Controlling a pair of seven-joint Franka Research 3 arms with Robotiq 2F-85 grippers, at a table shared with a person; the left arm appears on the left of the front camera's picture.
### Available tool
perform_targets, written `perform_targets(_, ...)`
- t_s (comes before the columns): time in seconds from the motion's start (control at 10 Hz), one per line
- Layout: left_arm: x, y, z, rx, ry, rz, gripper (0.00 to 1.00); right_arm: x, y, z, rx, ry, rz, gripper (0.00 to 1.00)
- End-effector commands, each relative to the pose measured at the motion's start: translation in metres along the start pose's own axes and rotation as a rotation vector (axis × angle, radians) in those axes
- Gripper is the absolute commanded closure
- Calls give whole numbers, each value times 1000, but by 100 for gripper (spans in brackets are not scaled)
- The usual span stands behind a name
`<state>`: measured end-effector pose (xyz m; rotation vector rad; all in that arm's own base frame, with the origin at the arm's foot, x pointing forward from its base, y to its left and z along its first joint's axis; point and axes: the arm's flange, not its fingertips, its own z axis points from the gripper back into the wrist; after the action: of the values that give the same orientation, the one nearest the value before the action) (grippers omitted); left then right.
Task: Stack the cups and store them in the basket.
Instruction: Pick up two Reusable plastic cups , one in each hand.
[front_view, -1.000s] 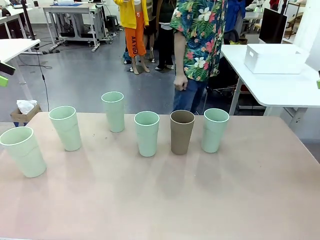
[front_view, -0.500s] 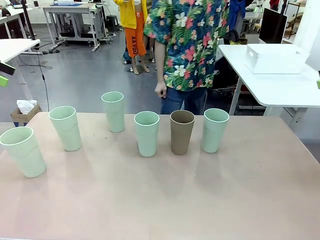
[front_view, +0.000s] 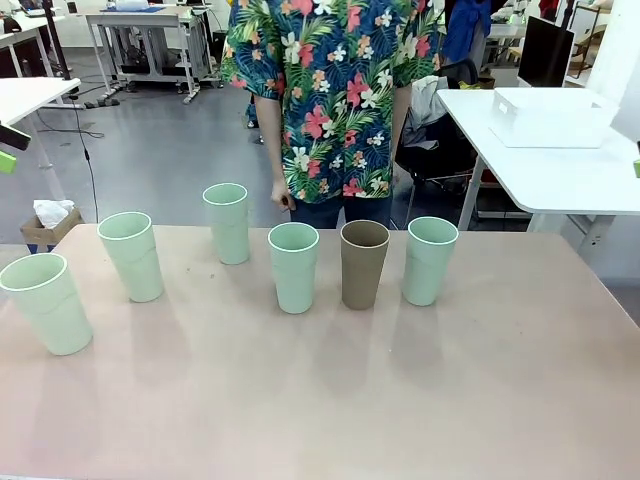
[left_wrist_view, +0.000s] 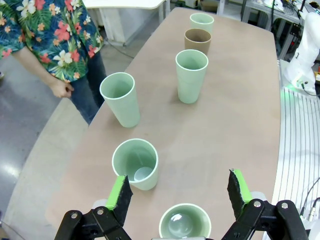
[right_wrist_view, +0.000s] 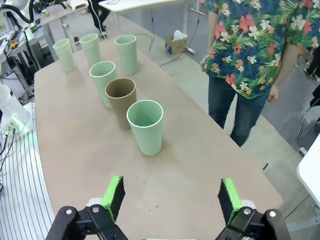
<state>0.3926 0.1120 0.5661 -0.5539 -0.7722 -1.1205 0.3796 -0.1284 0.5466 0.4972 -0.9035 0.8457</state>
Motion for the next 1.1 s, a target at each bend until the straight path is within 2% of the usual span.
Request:
perform_targets(0.0, 1, 1, 0, -2, -23, -14, 0, 1, -3, -1, 2, -31, 23, 0)
perform_targets(1.0, 1, 1, 0, -2, -23, -14, 0, 1, -3, -1, 2, -31, 23, 0)
